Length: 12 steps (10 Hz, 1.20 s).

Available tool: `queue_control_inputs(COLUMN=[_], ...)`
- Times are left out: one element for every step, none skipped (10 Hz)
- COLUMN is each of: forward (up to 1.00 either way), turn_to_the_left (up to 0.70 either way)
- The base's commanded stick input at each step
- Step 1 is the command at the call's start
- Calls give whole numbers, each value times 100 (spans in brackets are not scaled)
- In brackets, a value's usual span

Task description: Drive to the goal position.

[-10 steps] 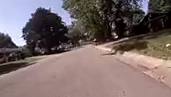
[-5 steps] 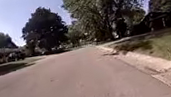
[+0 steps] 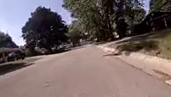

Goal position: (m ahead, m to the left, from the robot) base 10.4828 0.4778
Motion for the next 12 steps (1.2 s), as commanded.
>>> queue_control_inputs(forward=[50, 50, 50, 50, 50, 50, 50, 50, 50, 50, 50, 50], turn_to_the_left=[0, 0, 0, 0, 0, 0, 0, 0, 0, 0, 0, 0])
